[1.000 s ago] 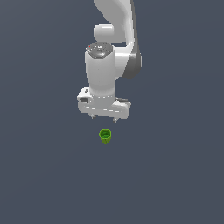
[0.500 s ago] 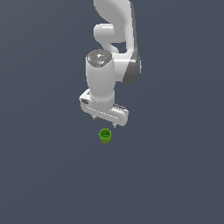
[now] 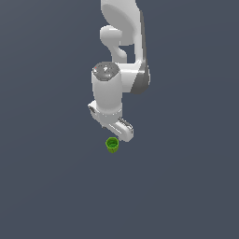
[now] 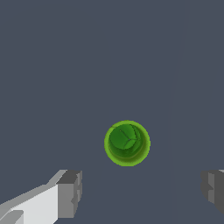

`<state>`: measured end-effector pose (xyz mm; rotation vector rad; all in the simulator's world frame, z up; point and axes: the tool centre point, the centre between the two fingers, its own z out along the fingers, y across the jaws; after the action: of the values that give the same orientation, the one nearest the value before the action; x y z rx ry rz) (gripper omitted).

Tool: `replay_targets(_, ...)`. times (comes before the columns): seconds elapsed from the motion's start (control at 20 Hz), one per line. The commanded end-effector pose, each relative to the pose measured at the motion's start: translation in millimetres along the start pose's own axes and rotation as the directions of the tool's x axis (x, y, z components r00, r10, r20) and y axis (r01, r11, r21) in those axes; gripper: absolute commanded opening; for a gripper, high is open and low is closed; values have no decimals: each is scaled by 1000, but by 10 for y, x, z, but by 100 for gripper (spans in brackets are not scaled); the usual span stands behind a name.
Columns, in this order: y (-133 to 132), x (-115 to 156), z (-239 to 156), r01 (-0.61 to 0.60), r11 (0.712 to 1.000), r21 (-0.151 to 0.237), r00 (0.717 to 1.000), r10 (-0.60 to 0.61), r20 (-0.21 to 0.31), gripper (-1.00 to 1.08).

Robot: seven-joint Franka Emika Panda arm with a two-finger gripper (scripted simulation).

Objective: Pick up the object and move it to a goal position.

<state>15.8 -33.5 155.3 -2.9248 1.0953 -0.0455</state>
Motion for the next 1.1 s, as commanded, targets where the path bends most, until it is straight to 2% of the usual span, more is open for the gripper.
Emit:
replay_targets(0.0, 1, 1, 53, -73, 997, -2, 997, 73, 3, 100)
replay_targets(0.25, 4, 3, 156, -214, 977, -6, 977, 214, 8, 100)
replay_targets(0.5, 10, 5, 257, -351, 936, -12, 936, 351, 10, 100)
replay_targets(0.75, 18, 7, 356, -480, 877, -19, 877, 480, 9, 100)
replay_targets(1.05, 29, 11, 471, -620, 784, -26, 784, 621, 4, 100)
